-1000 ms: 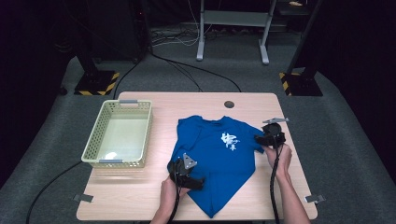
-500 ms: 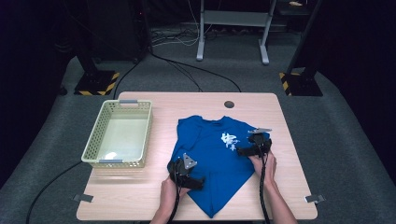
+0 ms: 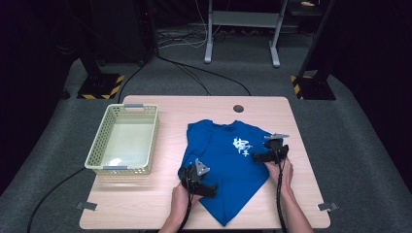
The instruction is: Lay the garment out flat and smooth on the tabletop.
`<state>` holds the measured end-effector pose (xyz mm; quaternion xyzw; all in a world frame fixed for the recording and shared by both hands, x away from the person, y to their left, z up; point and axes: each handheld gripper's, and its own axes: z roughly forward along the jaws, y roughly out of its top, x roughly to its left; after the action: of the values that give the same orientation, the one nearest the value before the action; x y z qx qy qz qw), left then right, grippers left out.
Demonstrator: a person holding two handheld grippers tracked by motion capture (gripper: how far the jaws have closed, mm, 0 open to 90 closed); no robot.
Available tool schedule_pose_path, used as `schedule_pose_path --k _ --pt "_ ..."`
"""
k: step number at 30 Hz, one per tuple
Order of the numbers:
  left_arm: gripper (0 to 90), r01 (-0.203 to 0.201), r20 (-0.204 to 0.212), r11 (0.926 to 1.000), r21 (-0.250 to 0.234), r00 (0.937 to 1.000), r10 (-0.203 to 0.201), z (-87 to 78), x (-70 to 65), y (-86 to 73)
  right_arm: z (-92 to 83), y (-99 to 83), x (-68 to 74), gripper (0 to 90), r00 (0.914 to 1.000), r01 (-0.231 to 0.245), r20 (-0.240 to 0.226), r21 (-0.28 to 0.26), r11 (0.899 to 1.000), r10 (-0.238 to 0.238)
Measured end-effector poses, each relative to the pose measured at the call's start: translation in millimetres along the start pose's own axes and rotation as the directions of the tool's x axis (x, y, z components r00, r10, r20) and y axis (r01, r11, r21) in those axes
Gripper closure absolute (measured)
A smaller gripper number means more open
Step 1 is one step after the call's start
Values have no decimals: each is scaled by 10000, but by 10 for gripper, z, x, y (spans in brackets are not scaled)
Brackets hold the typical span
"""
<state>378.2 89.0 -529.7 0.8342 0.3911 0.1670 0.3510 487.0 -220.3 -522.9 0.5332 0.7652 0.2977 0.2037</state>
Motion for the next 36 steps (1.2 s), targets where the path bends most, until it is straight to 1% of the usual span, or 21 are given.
schedule_pose_path --k 2,3,4,5,7,9,10,11,13,14,15,16,17,18,21,23,24,27,29,30,36 --pt "4 15 44 10000 -25 10000 -15 -4 6 -4 -16 -3 -17 0 10000 -6 83 -26 10000 6" --pt "5 33 124 10000 -41 9999 -33 -10 17 -7 -45 -13 -20 0 9999 -80 93 -203 9998 82" --pt "6 137 203 9998 -121 9997 -135 -21 34 -14 -81 -24 -18 0 9999 -140 42 -435 9990 142" --pt "7 257 202 9996 -153 9995 -254 -36 59 -19 -108 -31 -7 0 9999 -132 -3 -516 9986 132" --pt "2 484 244 9982 -343 9986 -476 -105 122 6 -126 -49 27 0 10000 10 -58 -459 9989 -13" --pt "5 704 116 9948 -735 9975 -697 -215 200 99 -108 -76 45 0 9999 91 -97 -359 9993 -95" --pt "5 817 131 9925 -904 9966 -809 -269 250 166 -88 -88 48 0 9999 55 -127 -258 9997 -59" --pt "7 834 74 9908 -1066 9965 -831 -310 302 243 -71 -100 43 0 9999 61 -134 -213 9998 -63" --pt "21 964 56 9870 -1286 9953 -965 -344 417 404 -76 -109 41 0 9999 16 -143 -276 9996 -20" --pt "35 965 -42 9861 -1353 9952 -980 -336 482 482 -74 -114 37 0 9999 65 -120 -309 9995 -68" --pt "55 893 -250 9869 -1344 9953 -935 -307 533 557 -73 -121 35 0 9999 87 -117 -358 9993 -91" --pt "77 978 -221 9862 -1336 9946 -1016 -259 592 626 -73 -124 32 0 9999 109 -129 -379 9992 -114" --pt "105 1174 -61 9848 -1277 9929 -1191 -198 655 686 -72 -126 30 0 9998 123 -126 -396 9991 -128" --pt "138 1297 -19 9853 -1108 9914 -1308 -125 711 742 -71 -127 30 0 9998 123 -117 -414 9991 -128" --pt "162 1807 -26 9807 -750 9834 -1814 99 819 864 -67 -130 30 0 9999 112 -101 -480 9988 -117" --pt "195 1987 78 9787 -518 9801 -1985 213 847 933 -67 -134 32 0 9999 93 -91 -502 9987 -98" --pt "212 2015 -57 9782 -506 9794 -2021 265 851 960 -67 -134 32 0 9999 92 -88 -507 9987 -97" --pt "277 2143 -296 9767 -133 9763 -2146 413 881 1025 -67 -135 31 0 9999 95 -89 -517 9986 -100" --pt "322 2020 -611 9794 3 9776 -2016 493 893 1038 -67 -139 32 0 9999 83 -76 -540 9985 -87" --pt "328 2079 -539 9780 168 9769 -2068 531 903 1045 -67 -139 33 0 9999 76 -68 -545 9985 -80" --pt "402 2150 -806 9758 390 9741 -2114 642 941 1079 -67 -140 33 0 9999 77 -71 -554 9984 -82"
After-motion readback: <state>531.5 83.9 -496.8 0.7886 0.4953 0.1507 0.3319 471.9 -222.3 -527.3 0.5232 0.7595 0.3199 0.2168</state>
